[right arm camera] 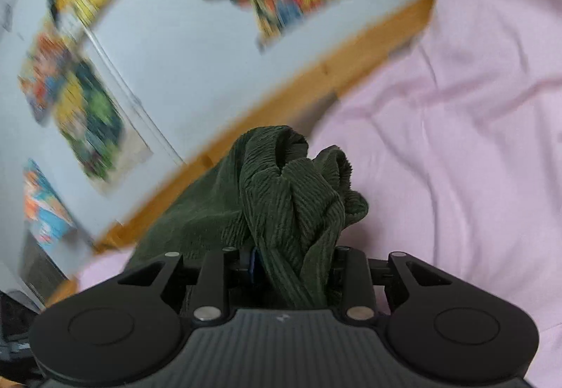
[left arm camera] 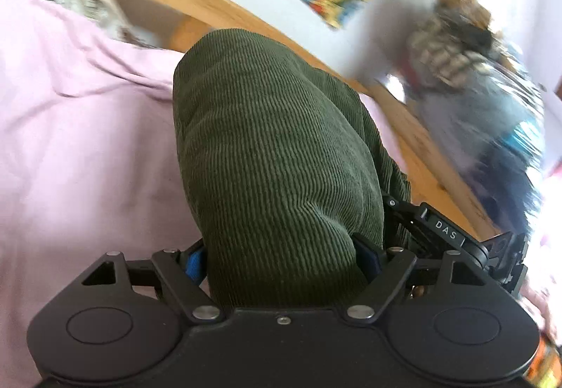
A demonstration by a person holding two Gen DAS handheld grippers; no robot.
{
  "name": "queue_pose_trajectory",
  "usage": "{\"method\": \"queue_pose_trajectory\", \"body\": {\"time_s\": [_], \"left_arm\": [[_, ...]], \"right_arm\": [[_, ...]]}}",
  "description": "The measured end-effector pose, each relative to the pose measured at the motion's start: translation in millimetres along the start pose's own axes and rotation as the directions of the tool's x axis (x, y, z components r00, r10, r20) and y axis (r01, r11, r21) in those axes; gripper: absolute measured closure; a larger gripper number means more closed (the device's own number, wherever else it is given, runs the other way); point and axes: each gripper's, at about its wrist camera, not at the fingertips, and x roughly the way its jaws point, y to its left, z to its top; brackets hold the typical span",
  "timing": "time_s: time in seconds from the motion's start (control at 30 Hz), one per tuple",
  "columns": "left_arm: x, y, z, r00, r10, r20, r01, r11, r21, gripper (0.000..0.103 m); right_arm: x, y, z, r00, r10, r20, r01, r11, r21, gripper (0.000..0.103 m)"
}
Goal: Fold large clothes
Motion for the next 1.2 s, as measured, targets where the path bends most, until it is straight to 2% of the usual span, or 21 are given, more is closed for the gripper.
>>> {"method": "queue_pose_trajectory", "body": {"time_s": [0.07, 0.1, 0.17, 0.23, 0.43, 0.6, 0.63, 0.73, 0.83, 0.97, 1.2], "left_arm": [[7.9, 21.1, 0.8, 0.998, 0.062, -0.011, -0.063, 0.998, -0.025, 0.021], [12.1, 31.3, 1.6, 0.995, 0.09, -0.03, -0.091, 0.995, -0.038, 0.021], [28.5, 51.3, -4.3, 0.982, 0.166, -0.094, -0.172, 0.983, -0.061, 0.02], [32.5, 55.9, -7.6, 0.982, 0.163, -0.095, -0.169, 0.984, -0.058, 0.016], [31.0, 53.9, -7.6, 0.976, 0.191, -0.1, -0.194, 0.981, -0.017, 0.012], [33.2, 48.6, -5.6, 0.967, 0.228, -0.111, -0.233, 0.972, -0.035, 0.009], [35.5, 43.7, -5.6, 0.964, 0.245, -0.108, -0.249, 0.968, -0.032, 0.008], [29.8, 29.5, -6.8, 0.947, 0.312, -0.076, -0.312, 0.95, 0.014, 0.006], [16.8, 11.0, -9.1, 0.931, 0.366, -0.007, -0.365, 0.929, 0.065, 0.002], [-11.9, -16.2, -13.4, 0.923, 0.372, 0.098, -0.381, 0.918, 0.111, 0.001], [-71.1, -61.6, -31.7, 0.89, 0.401, 0.217, -0.438, 0.884, 0.164, 0.001]], "right_arm": [[26.3, -7.9, -15.9, 0.994, -0.08, -0.073, 0.079, 0.997, -0.009, 0.066], [30.2, -11.5, -22.3, 0.993, -0.098, -0.065, 0.097, 0.995, -0.019, 0.062], [27.9, -17.9, -23.9, 0.996, -0.074, -0.043, 0.074, 0.997, 0.006, 0.059], [26.6, -22.2, -21.4, 0.996, -0.079, -0.043, 0.08, 0.997, 0.012, 0.055], [17.7, -10.7, -18.2, 0.991, -0.123, -0.052, 0.119, 0.99, -0.077, 0.047], [-6.2, 5.5, -13.8, 0.985, -0.173, -0.019, 0.168, 0.972, -0.164, 0.014], [-13.3, 10.0, -12.3, 0.983, -0.184, -0.008, 0.18, 0.967, -0.18, 0.012], [-35.6, 23.9, -8.2, 0.977, -0.214, 0.027, 0.214, 0.952, -0.218, 0.006], [-60.7, 37.9, -5.2, 0.973, -0.22, 0.069, 0.23, 0.941, -0.248, 0.0], [-94.0, 58.2, -5.9, 0.973, -0.203, 0.112, 0.227, 0.926, -0.3, 0.0], [-154.2, 94.0, -18.3, 0.969, -0.147, 0.198, 0.218, 0.888, -0.404, 0.0]]}}
